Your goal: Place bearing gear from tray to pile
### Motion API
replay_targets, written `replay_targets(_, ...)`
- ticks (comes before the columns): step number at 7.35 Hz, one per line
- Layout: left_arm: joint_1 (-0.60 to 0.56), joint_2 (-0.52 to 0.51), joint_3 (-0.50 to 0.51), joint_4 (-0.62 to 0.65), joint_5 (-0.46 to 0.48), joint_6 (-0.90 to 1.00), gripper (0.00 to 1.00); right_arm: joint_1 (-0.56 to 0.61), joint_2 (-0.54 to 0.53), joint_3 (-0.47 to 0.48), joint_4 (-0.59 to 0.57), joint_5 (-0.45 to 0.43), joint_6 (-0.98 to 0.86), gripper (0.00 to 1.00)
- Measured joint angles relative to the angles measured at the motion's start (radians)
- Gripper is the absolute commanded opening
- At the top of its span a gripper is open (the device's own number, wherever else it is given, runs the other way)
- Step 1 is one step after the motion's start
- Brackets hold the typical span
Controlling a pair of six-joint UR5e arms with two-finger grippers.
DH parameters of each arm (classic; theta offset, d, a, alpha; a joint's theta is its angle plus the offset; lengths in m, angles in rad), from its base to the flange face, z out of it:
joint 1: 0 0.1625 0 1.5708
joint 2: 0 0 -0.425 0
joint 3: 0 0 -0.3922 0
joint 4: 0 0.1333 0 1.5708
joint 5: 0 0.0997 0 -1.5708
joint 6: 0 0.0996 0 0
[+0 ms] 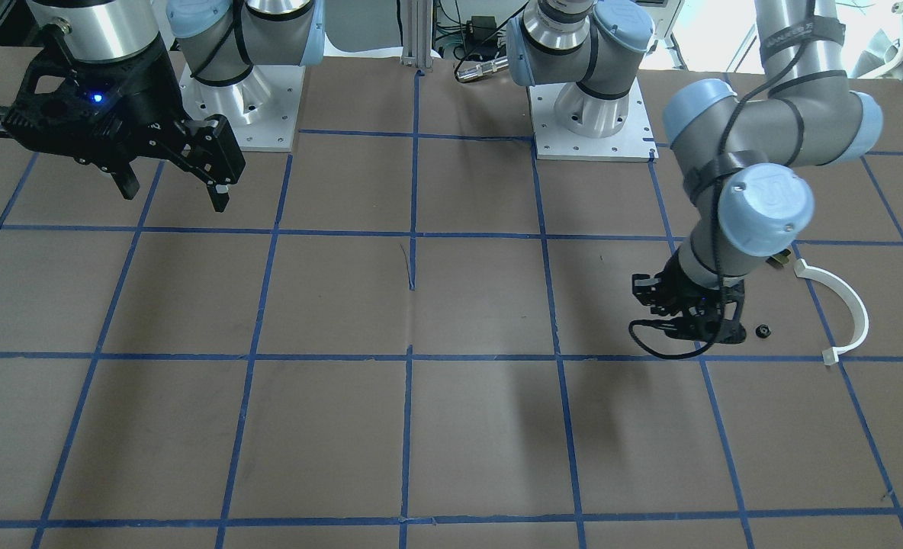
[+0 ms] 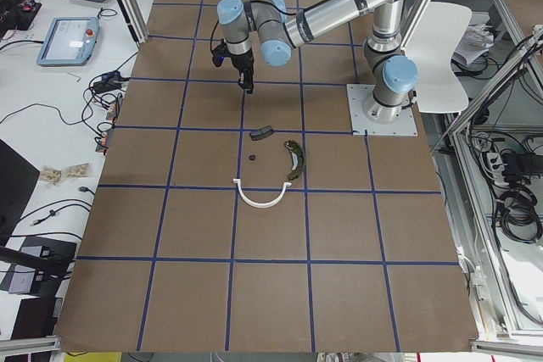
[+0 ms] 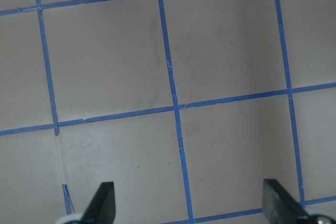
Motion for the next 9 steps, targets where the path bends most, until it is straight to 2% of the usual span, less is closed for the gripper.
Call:
replay_targets(2,0.154,-0.03,-0.045,0.127,-0.027,0.181,0.0,0.0,0.0,0.0,0.0,0.0,0.0,1.0)
replay_targets(3,0.194,-0.051,-0.057,0.172,-0.031,0.232,0.0,0.0,0.0,0.0,0.0,0.0,0.0,1.0)
replay_targets(9,0.28,-0.156,-0.078,0.348,-0.028,0.346,0.0,0.0,0.0,0.0,0.0,0.002,0.0,1.0)
